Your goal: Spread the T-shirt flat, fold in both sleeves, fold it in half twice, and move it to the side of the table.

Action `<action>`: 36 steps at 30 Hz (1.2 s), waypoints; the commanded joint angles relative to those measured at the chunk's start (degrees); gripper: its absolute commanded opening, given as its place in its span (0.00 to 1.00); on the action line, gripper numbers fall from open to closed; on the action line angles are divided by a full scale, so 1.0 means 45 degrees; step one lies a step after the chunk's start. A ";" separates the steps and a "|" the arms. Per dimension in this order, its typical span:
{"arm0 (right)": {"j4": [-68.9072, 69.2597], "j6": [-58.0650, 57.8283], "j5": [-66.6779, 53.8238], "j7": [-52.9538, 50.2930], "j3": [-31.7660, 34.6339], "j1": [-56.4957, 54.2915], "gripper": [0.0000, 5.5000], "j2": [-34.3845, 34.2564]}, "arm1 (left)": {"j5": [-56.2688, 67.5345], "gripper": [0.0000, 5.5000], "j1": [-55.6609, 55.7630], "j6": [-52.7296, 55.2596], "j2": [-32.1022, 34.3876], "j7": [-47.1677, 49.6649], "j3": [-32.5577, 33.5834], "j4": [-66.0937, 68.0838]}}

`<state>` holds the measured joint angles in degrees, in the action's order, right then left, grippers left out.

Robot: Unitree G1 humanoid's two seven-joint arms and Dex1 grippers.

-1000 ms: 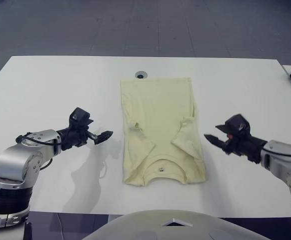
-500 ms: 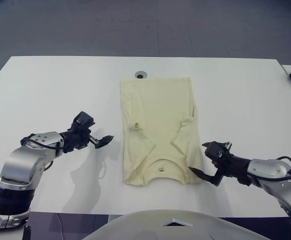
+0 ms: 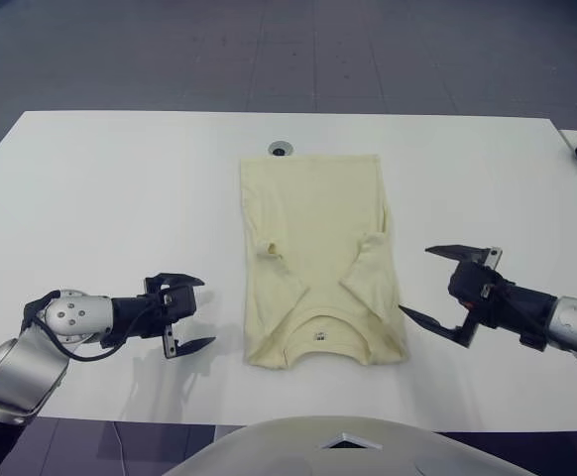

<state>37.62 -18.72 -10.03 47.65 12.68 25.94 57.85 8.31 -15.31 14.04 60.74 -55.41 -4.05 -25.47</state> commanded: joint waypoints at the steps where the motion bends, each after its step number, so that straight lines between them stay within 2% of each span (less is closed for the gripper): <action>1: -0.2728 0.6087 0.3438 0.0685 0.0054 0.1798 0.98 0.1444 | -0.2088 0.98 -0.0466 -0.2667 0.0247 0.0197 -0.0780 0.0351; 5: -0.3958 0.9218 0.5061 -0.0013 -0.0803 0.1737 0.98 0.1387 | -0.3277 0.98 -0.0902 -0.4399 -0.0316 0.0734 -0.1554 0.0452; 8: -0.4262 1.0337 0.5895 -0.0542 -0.1479 0.1335 0.98 0.0916 | -0.3897 0.98 -0.0932 -0.5138 -0.0613 0.0936 -0.2133 0.0375; 14: -0.3921 1.0482 0.6441 -0.1038 -0.2985 0.0564 0.98 -0.0183 | -0.4003 0.78 -0.0626 -0.5202 -0.1058 0.0870 -0.2744 0.0267; 19: -0.3570 1.0164 0.6484 -0.1051 -0.3551 0.0352 0.83 -0.0522 | -0.4165 0.62 -0.0277 -0.5195 -0.1372 0.0919 -0.3120 0.0648; 36: -0.3693 1.0177 0.6491 -0.1138 -0.3603 0.0522 0.30 -0.0492 | -0.4272 0.07 -0.0278 -0.5189 -0.1443 0.1035 -0.3280 0.0835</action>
<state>21.45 27.44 18.58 41.97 -2.91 28.58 55.54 -8.75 -16.20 -10.87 54.41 -50.24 -18.17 -23.68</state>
